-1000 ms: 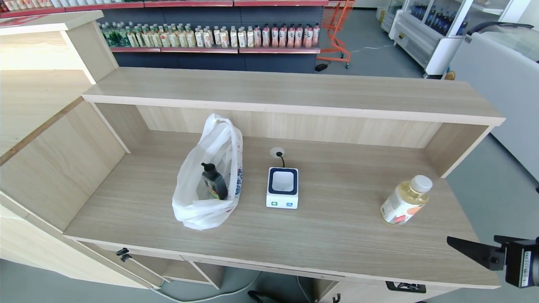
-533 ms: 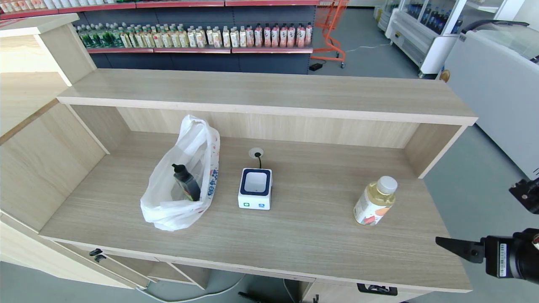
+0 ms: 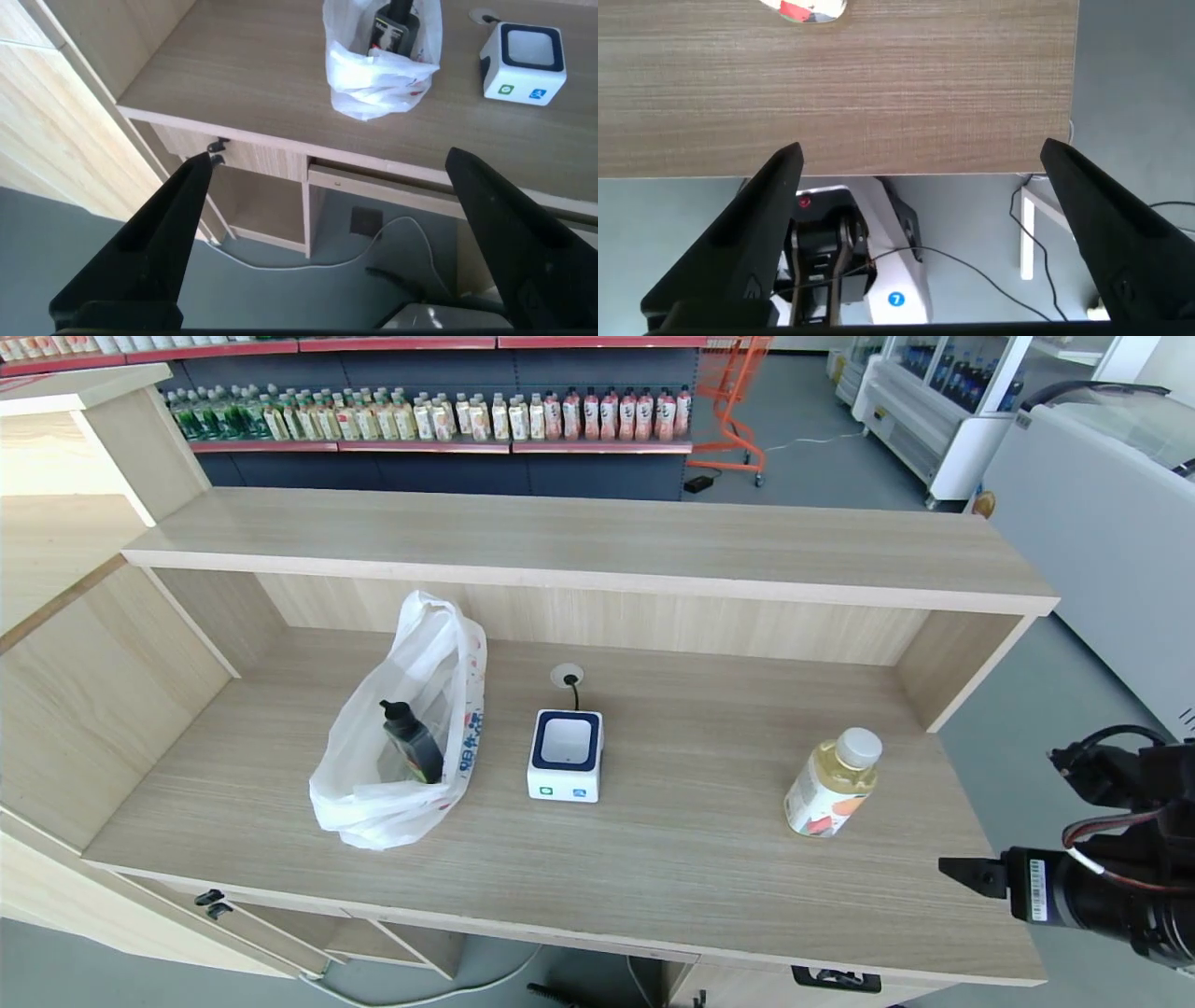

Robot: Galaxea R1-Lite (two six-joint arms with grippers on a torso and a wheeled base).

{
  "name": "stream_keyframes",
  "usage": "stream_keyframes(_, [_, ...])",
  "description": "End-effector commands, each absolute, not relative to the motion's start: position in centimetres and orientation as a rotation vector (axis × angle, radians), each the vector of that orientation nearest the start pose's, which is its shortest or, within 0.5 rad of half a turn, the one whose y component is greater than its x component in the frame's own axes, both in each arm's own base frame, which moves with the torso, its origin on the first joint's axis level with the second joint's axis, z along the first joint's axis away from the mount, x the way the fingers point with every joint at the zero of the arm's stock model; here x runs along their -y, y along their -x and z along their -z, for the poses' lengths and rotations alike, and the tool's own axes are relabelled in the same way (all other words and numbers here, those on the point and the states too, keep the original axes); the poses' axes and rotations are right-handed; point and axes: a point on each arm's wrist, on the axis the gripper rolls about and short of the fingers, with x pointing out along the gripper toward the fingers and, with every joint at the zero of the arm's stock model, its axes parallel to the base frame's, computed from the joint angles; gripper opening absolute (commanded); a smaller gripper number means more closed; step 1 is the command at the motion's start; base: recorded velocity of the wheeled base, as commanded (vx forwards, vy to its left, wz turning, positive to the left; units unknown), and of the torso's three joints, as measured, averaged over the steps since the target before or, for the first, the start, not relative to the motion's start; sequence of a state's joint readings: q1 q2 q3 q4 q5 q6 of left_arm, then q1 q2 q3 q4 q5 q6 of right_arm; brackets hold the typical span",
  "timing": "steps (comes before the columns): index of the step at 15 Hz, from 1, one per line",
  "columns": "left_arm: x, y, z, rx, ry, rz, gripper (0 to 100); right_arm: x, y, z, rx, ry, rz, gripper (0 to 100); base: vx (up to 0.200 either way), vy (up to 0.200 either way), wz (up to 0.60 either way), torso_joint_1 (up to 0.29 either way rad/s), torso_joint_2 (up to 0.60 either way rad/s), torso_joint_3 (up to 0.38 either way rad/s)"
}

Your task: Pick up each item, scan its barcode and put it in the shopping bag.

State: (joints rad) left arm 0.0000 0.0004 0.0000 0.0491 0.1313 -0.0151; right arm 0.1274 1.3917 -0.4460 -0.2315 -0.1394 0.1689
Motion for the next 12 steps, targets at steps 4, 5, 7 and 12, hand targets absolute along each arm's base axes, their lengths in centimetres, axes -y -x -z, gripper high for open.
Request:
stream_keyframes(4, [-0.3,2.3,-7.0,-0.048,0.012,-0.132,100,-2.5,-22.2,-9.7,-0.676,-0.091,0.029,100,0.0,0.0,0.0,0.0,0.0,0.0])
stream_keyframes(5, [-0.3,2.3,-7.0,-0.048,0.012,-0.131,100,-2.7,-23.1,-9.4,-0.654,-0.093,-0.028,100,0.0,0.0,0.0,0.0,0.0,0.0])
stream_keyframes(7, [-0.3,2.3,-7.0,-0.048,0.012,-0.131,100,-2.9,-24.2,-8.7,-0.631,-0.07,-0.063,100,0.0,0.0,0.0,0.0,0.0,0.0])
stream_keyframes(12, [-0.3,2.3,-7.0,-0.048,0.012,-0.131,100,-5.2,-27.0,-6.6,-0.52,-0.071,-0.174,100,0.0,0.0,0.0,0.0,0.0,0.0])
